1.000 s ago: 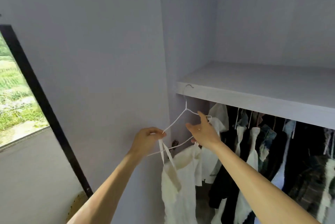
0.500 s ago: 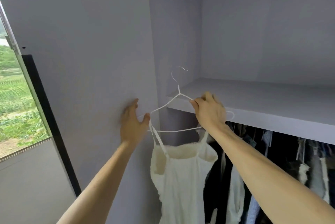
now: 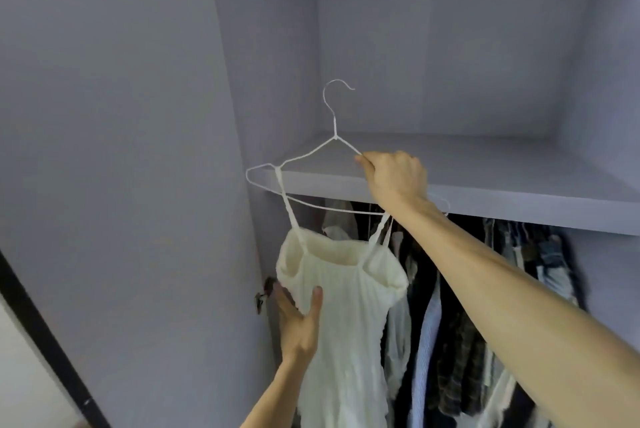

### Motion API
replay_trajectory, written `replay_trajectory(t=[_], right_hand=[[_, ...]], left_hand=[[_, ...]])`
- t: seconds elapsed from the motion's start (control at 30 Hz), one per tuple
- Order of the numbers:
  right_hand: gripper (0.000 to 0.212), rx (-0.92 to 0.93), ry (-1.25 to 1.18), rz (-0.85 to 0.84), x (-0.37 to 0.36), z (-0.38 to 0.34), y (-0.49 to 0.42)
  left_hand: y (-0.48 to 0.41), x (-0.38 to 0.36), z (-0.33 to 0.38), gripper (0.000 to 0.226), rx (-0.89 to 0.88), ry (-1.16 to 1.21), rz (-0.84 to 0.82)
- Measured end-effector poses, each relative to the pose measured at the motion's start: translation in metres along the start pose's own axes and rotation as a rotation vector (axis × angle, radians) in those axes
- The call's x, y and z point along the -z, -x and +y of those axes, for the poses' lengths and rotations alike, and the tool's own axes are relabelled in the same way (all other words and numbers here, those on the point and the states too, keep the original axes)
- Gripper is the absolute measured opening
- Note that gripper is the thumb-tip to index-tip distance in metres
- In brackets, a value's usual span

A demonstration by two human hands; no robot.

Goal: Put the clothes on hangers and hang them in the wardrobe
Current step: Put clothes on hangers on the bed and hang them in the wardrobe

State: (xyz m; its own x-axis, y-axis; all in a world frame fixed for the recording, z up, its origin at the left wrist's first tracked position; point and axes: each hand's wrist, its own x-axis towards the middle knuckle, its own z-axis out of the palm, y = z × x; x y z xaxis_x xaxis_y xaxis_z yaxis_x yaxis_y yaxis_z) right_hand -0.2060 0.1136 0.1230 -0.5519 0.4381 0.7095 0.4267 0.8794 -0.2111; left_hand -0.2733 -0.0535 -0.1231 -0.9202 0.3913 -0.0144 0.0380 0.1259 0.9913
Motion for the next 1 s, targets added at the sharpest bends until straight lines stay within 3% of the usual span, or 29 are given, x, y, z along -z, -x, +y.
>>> replay_trajectory(t=[0.13, 0.23, 0.4, 0.47, 0.57, 0.63, 0.73, 0.83, 0.93, 1.0], right_hand=[[0.038, -0.095, 0.015, 0.031, 0.013, 0.006, -0.003], [0.041, -0.192, -0.012, 0.068, 0.023, 0.01, -0.004], [0.039, -0.261, -0.014, 0.122, 0.036, 0.016, 0.004], [0.04, -0.264, -0.007, 0.131, 0.04, 0.021, 0.007], [0.04, -0.318, -0.012, 0.136, 0.045, 0.036, 0.013], [0.041, -0.379, -0.017, 0.139, 0.045, 0.05, 0.019], [0.04, -0.445, -0.009, 0.146, 0.046, 0.071, 0.026], [0.039, -0.436, 0.025, 0.141, 0.047, 0.081, 0.03], [0.038, -0.392, 0.086, 0.147, 0.043, 0.086, 0.037], [0.037, -0.368, 0.106, 0.128, 0.038, 0.09, 0.048]], left_hand=[[0.002, -0.027, -0.024, 0.156, 0.128, -0.272, -0.205], [-0.001, -0.048, -0.035, 0.159, 0.227, -0.454, -0.247], [-0.011, -0.073, -0.027, 0.152, 0.338, -0.491, -0.164], [-0.022, -0.08, -0.03, 0.139, 0.336, -0.564, -0.184], [-0.033, -0.081, -0.034, 0.094, 0.237, -0.666, -0.294], [-0.037, -0.08, -0.036, 0.062, 0.128, -0.607, -0.362], [-0.037, -0.073, -0.036, 0.031, 0.085, -0.467, -0.319], [-0.043, -0.064, -0.036, 0.026, 0.232, -0.291, -0.304], [-0.065, -0.058, -0.044, 0.033, 0.392, -0.104, -0.409], [-0.072, -0.046, -0.03, 0.03, 0.419, -0.03, -0.41]])
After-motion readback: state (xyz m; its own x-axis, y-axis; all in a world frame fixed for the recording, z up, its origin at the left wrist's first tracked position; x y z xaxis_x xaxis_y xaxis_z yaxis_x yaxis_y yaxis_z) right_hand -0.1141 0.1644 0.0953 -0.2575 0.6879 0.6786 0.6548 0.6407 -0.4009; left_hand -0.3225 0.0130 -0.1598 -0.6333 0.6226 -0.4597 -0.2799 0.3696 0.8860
